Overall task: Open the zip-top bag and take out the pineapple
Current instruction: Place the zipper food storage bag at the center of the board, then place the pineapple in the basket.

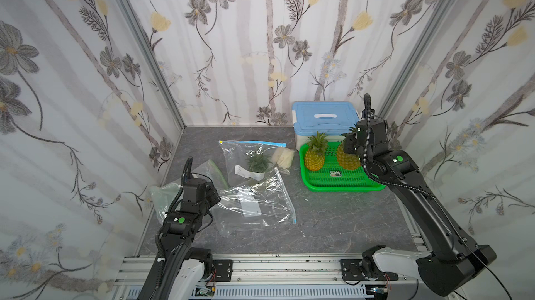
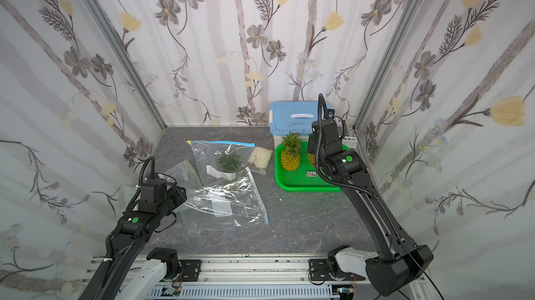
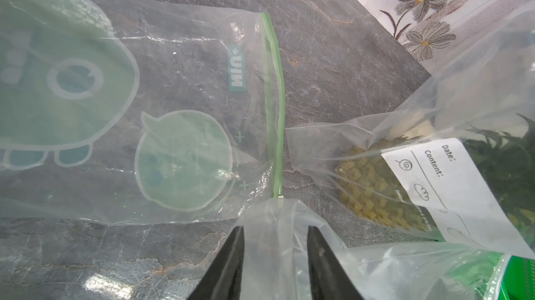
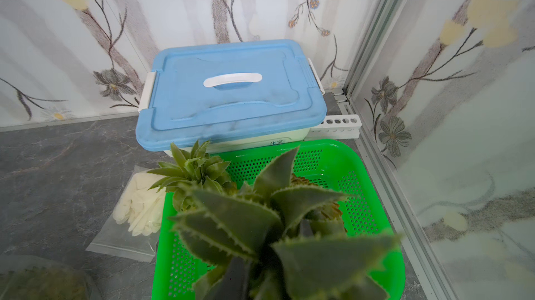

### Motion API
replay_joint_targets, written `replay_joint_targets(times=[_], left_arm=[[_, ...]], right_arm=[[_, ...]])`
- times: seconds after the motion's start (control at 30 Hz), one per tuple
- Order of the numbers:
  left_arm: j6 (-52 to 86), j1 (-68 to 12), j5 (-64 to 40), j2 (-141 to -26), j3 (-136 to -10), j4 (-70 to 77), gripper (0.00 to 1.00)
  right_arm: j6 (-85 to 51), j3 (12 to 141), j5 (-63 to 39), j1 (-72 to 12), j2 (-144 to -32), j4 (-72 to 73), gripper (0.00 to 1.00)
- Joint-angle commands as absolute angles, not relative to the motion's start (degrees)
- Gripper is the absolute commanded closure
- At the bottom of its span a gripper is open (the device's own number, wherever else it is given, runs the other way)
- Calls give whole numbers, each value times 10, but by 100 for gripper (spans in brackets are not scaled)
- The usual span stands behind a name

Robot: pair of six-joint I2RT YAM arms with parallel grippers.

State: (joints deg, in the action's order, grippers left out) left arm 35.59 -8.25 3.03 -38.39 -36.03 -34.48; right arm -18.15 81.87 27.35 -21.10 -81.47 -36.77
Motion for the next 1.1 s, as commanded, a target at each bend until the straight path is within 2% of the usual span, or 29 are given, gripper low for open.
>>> replay_joint_targets(times=[0.0, 0.2, 0.47, 0.87, 0.93, 1.07], left_arm=[[354, -82, 52, -374, -364, -332, 49], [335, -82, 52, -369, -407, -341, 33], [325, -82, 42, -357, -447, -353, 32], [319, -82, 39, -321, -466, -371, 32], [319, -81, 38, -319, -465, -371, 32], [323, -82, 32, -316, -462, -370, 32]], right_arm=[[-183, 806, 230, -186, -831, -262, 100], [-188, 803, 180, -148, -893, -231, 100], [-197, 847, 152, -129, -1003, -229, 100], [-220, 781, 131, -123, -1043, -133, 100], [-222, 772, 130, -123, -1040, -126, 94], [-224, 759, 119, -124, -1030, -132, 73]])
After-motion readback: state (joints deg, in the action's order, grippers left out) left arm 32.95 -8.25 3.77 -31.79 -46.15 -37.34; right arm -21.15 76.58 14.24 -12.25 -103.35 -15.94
